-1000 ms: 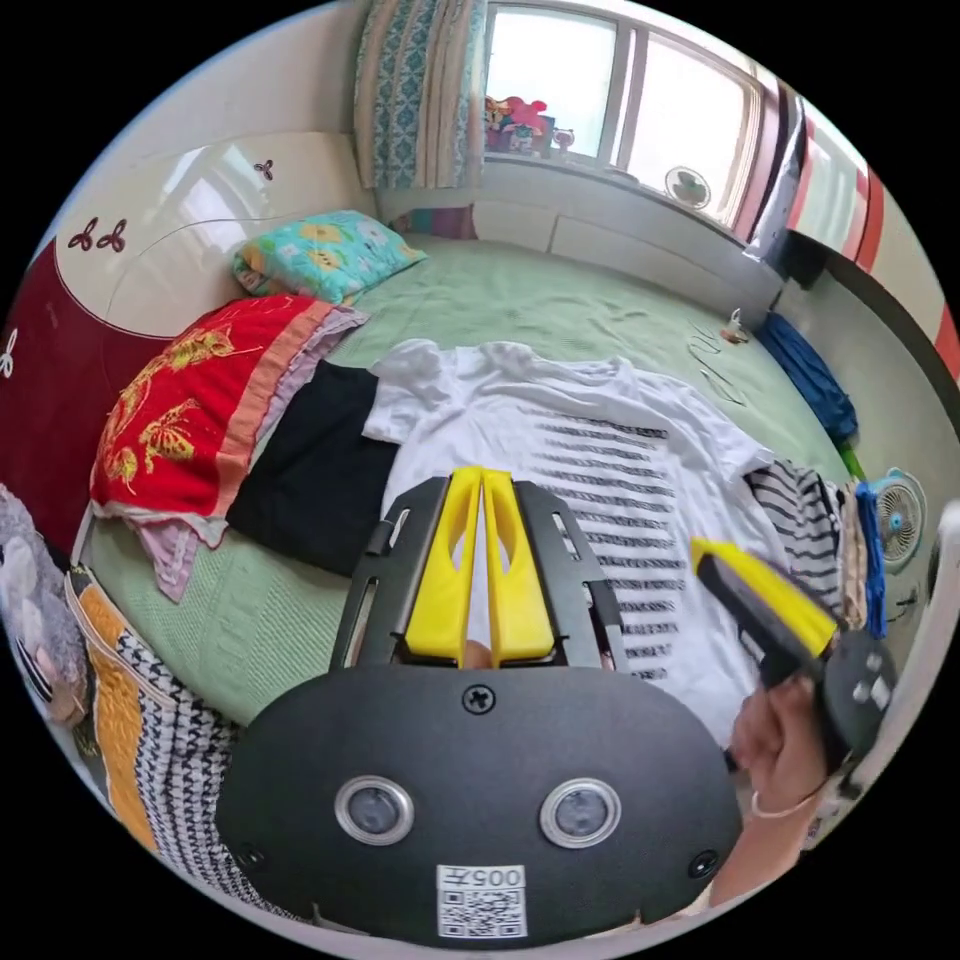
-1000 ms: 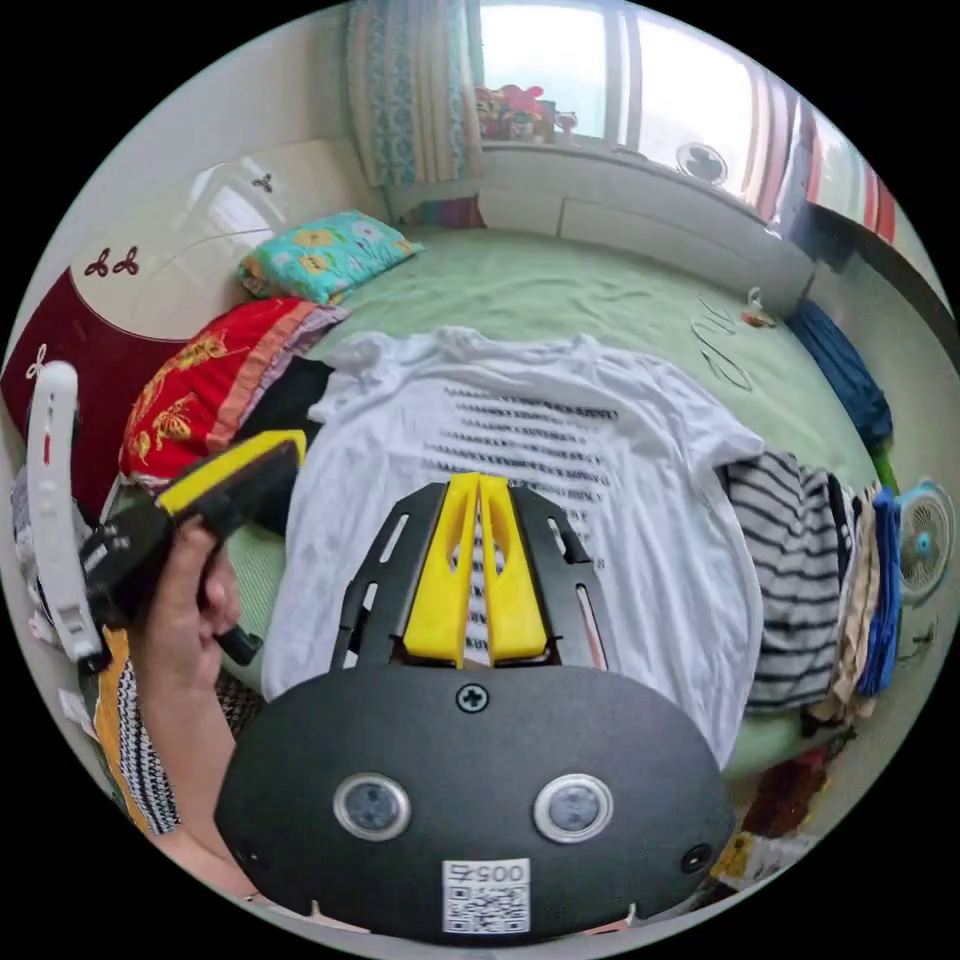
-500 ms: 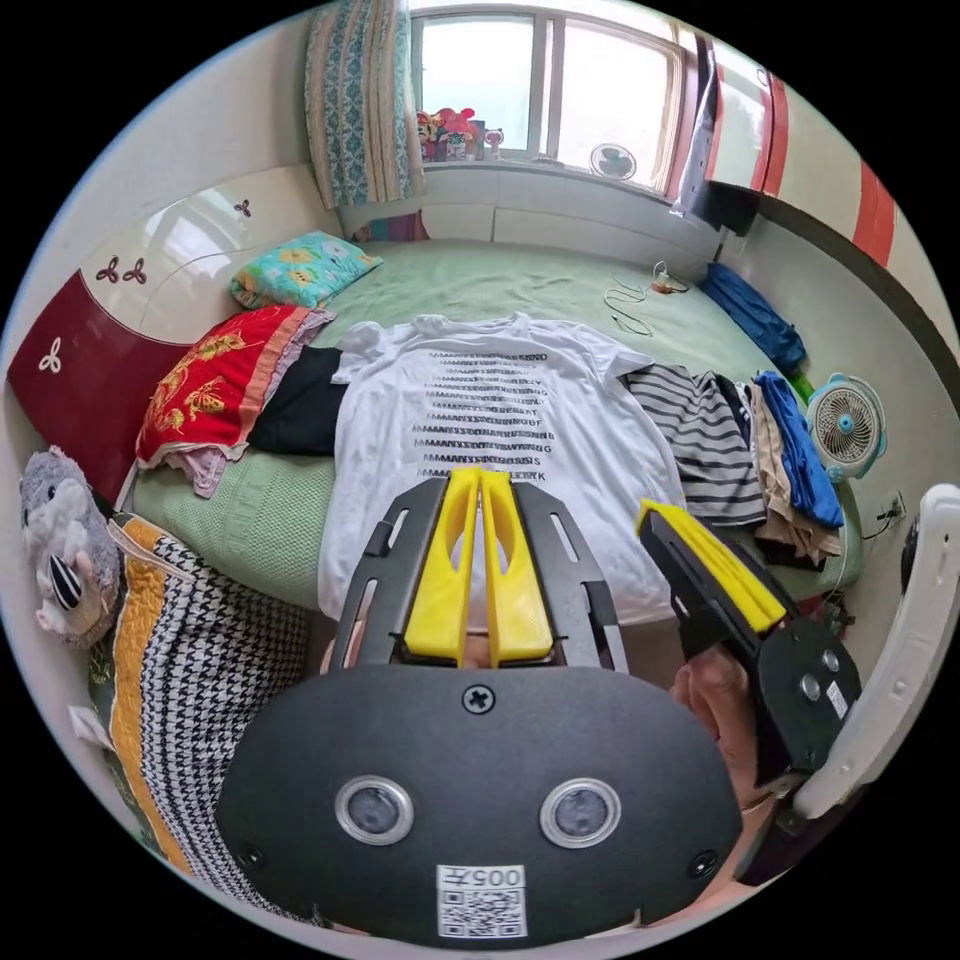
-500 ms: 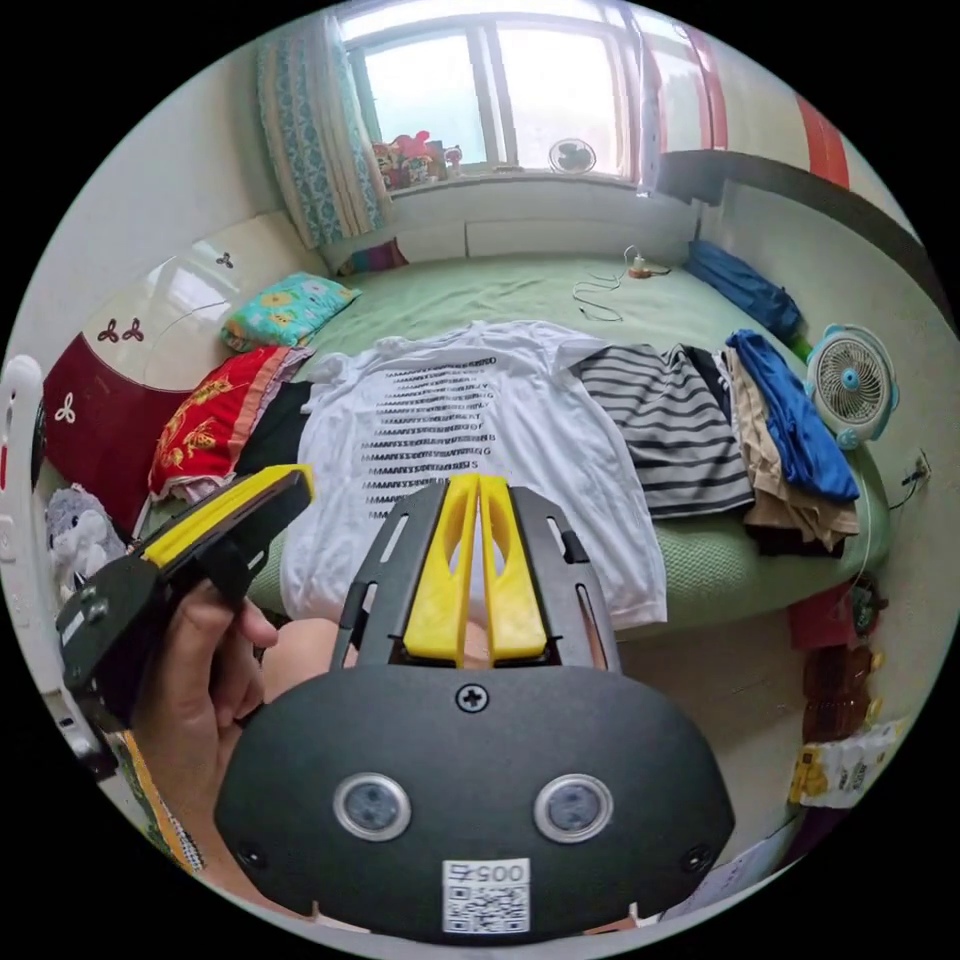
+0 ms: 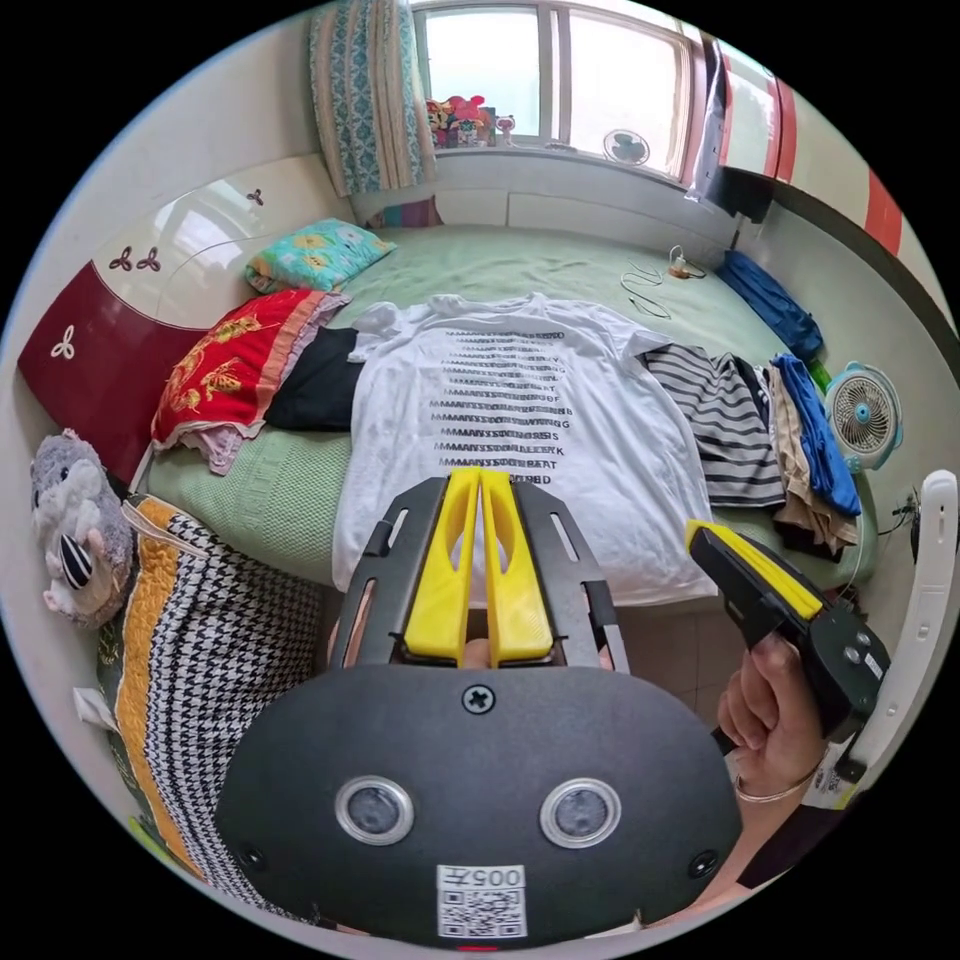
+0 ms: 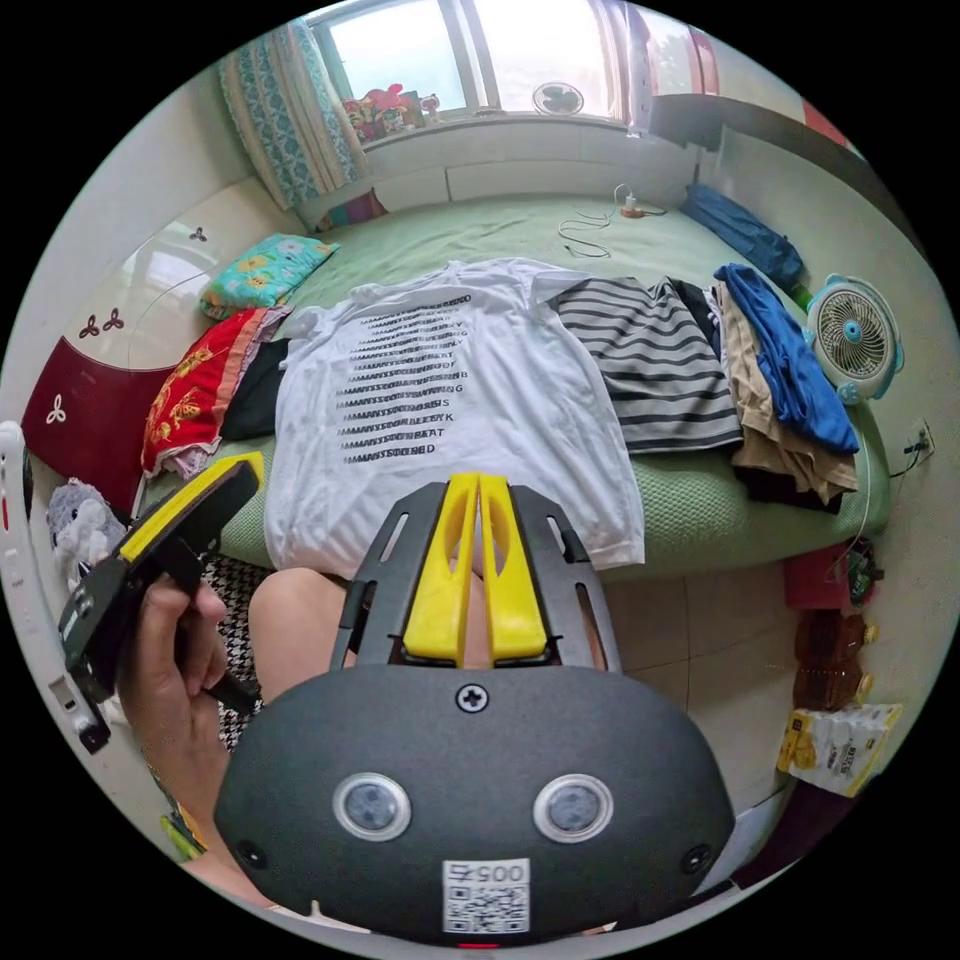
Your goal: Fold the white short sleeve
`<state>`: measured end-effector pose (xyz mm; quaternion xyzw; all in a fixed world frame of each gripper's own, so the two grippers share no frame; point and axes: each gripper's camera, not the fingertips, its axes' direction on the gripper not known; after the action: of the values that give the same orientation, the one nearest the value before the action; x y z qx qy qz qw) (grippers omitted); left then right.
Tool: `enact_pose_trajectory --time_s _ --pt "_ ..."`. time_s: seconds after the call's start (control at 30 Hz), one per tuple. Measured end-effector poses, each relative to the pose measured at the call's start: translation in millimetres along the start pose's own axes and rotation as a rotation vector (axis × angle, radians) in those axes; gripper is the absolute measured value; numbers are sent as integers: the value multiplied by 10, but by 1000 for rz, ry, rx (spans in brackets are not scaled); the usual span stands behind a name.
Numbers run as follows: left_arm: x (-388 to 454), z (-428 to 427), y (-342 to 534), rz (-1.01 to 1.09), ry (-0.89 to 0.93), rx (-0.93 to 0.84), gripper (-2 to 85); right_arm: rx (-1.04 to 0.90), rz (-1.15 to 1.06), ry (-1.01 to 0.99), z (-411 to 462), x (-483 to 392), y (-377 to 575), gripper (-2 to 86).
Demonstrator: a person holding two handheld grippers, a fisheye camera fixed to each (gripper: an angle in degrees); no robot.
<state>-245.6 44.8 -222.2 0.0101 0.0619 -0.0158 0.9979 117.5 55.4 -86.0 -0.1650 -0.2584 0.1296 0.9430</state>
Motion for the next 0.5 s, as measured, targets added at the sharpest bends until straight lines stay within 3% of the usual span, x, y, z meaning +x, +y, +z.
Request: enact_pose_trajectory --time_s 0.5 --pt "101 272 -52 -7 -24 -49 -2 -27 -27 -7 139 132 116 -10"
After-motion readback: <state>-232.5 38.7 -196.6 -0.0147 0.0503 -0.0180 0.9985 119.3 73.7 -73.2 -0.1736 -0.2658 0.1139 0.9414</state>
